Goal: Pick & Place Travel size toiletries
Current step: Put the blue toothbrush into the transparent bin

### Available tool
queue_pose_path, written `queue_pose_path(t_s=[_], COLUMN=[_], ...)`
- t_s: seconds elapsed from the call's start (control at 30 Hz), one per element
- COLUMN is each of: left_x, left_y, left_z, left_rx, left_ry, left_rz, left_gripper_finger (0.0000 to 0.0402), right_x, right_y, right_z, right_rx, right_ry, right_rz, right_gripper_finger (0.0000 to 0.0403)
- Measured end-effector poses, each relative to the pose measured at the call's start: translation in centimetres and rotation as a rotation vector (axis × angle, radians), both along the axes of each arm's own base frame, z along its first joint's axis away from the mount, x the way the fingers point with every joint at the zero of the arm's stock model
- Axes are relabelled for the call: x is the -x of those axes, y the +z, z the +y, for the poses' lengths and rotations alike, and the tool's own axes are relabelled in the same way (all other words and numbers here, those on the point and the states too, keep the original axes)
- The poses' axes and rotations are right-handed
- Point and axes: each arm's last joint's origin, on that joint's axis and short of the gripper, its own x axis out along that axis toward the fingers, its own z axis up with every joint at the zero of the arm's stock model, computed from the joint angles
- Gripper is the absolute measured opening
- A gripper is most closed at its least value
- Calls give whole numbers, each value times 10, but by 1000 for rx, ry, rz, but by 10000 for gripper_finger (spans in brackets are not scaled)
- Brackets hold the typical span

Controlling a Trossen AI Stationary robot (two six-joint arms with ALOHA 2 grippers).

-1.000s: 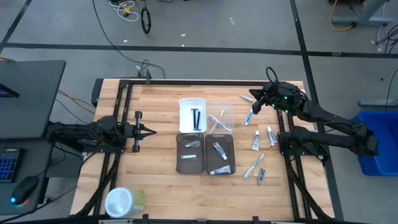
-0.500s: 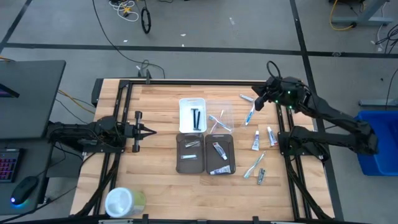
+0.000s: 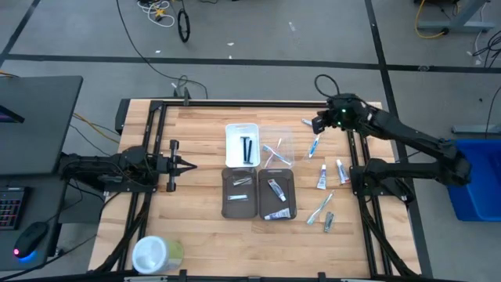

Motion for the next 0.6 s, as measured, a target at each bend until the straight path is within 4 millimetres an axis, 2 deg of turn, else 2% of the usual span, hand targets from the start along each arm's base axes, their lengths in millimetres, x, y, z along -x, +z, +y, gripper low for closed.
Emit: queue_pose_path(t_s=[0.17, 0.3, 0.47, 0.6], left_x=[0, 0, 0, 0], left_y=[0, 0, 0, 0], left_z=[0, 0, 0, 0], left_rx=[0, 0, 0, 0], left_ry=[0, 0, 0, 0], left_rz=[0, 0, 0, 0], left_gripper_finger=[16, 16, 16, 16], right_x=[-3, -6, -14, -18], right_y=[-19, -35, -51, -59], right_z=[-11, -17, -23, -26], right_rx=[-140, -279, -437, -503], right_ry=[-122, -215, -220, -237], right_rz=[60, 99, 106, 118], right_gripper_finger=[10, 29, 71, 119])
